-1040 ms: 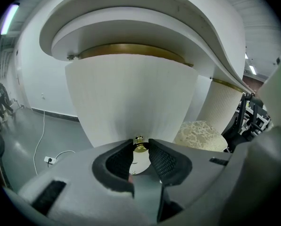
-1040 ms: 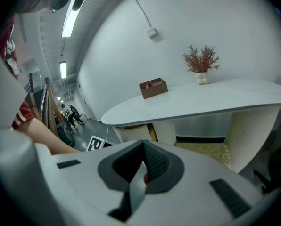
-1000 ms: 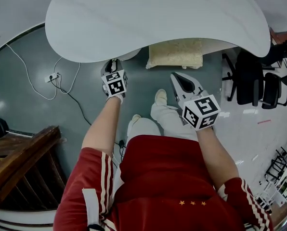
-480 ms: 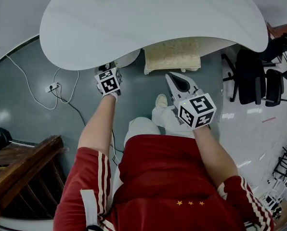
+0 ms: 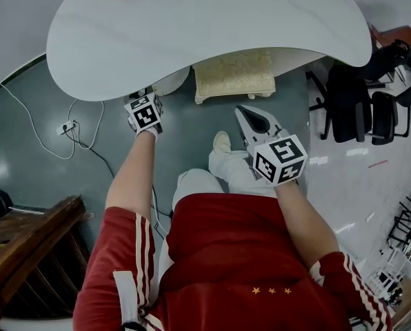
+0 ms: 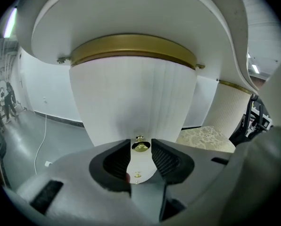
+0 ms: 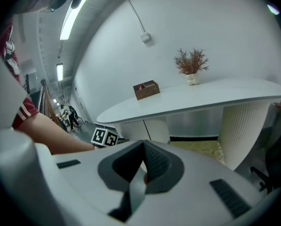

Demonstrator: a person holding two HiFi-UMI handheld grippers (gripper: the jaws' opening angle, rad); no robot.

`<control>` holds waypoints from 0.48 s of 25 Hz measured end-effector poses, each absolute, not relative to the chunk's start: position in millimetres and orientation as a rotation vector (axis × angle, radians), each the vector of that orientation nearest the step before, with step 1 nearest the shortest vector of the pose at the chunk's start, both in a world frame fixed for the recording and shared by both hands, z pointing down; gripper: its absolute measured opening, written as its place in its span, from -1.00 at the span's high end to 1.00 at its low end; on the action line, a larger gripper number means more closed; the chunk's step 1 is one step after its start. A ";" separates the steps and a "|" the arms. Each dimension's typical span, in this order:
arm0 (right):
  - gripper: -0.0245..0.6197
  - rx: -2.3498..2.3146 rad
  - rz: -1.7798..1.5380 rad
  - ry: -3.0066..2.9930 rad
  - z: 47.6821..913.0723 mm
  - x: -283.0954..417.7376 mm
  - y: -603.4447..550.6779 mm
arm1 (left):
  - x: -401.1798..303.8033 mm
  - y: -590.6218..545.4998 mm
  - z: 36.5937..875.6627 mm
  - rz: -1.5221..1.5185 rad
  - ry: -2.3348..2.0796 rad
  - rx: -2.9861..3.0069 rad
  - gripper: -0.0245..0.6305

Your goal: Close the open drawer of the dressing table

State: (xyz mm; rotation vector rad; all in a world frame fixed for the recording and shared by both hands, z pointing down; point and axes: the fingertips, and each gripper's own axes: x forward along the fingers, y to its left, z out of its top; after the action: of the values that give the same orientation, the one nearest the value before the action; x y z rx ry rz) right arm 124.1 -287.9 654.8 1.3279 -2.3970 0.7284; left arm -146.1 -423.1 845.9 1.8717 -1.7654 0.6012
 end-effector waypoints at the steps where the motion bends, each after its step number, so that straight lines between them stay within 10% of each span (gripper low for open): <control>1: 0.91 1.324 0.729 -2.399 651.0 124.5 -286.1 | -145.8 -421.9 843.9 0.603 -1.758 1.871 0.47; 12: 0.91 1.255 0.709 -2.385 602.7 112.7 -267.3 | -127.2 -367.8 812.5 0.582 -1.640 1.881 0.46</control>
State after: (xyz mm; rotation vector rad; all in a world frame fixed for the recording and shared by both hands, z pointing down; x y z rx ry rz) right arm 112.7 -267.3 602.7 1.2552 -2.3855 0.7093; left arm -127.2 -367.8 812.5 1.8805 -1.6400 0.5817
